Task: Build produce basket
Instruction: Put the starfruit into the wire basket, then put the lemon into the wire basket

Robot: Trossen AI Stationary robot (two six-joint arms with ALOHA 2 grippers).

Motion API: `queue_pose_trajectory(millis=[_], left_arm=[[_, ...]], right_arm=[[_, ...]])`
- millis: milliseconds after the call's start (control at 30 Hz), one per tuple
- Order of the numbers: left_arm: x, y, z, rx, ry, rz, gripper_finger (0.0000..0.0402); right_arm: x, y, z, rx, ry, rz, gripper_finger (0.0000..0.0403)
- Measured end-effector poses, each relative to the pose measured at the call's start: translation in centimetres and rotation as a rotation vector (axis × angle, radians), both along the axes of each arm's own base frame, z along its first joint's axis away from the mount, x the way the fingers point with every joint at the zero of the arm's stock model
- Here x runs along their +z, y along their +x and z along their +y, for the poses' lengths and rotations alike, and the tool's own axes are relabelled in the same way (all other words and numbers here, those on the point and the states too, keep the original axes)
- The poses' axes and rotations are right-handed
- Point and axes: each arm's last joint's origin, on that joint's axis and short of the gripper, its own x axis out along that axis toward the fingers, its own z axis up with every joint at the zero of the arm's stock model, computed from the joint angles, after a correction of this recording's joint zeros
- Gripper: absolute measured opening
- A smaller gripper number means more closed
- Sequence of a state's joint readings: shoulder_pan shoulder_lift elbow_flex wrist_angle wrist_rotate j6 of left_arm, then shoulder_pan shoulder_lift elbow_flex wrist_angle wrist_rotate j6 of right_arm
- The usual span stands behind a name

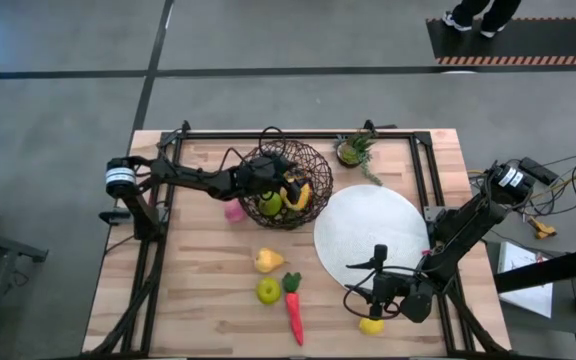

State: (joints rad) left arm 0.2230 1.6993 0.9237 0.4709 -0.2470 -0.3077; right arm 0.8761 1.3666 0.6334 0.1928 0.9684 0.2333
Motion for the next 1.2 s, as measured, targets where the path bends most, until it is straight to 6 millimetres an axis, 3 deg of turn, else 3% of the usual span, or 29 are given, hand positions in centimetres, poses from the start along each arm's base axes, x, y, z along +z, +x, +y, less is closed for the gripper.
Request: queue_pose_trajectory(millis=[233,367,467,633,867,1033,1200], left_arm=[[0.4,-0.2,0.0,0.009,0.034,0.008,0.0328],[2.6,-0.5,-0.9,-0.026,0.099,-0.021,0.0328],[4.3,-1.1,-2.7,-0.076,0.139,-0.044,0.0328],[6.4,-2.8,-7.9,-0.074,0.183,0.003,0.0328],[6.5,-6.1,-17.8,-0.083,0.303,0.104,0.0328],[5.4,-8.0,-23.7,-0.239,0.318,0.092,0.0328],[2.8,-8.9,-27.5,-0.323,0.260,0.109,0.0328]], right_arm=[[0.0,0.0,0.0,0.000,0.001,0.000,0.0224],[0.0,0.0,0.0,-0.001,0.001,0.000,0.0224],[0.0,0.0,0.0,0.000,0.003,0.000,0.0224],[0.0,0.0,0.0,-0.005,0.023,-0.002,0.0224],[0.0,0.0,0.0,-0.006,0.025,-0.001,0.0224],[0.0,0.0,0.0,-0.007,0.028,-0.003,0.0224],[0.0,0.0,0.0,-0.019,0.060,-0.009,0.0224]])
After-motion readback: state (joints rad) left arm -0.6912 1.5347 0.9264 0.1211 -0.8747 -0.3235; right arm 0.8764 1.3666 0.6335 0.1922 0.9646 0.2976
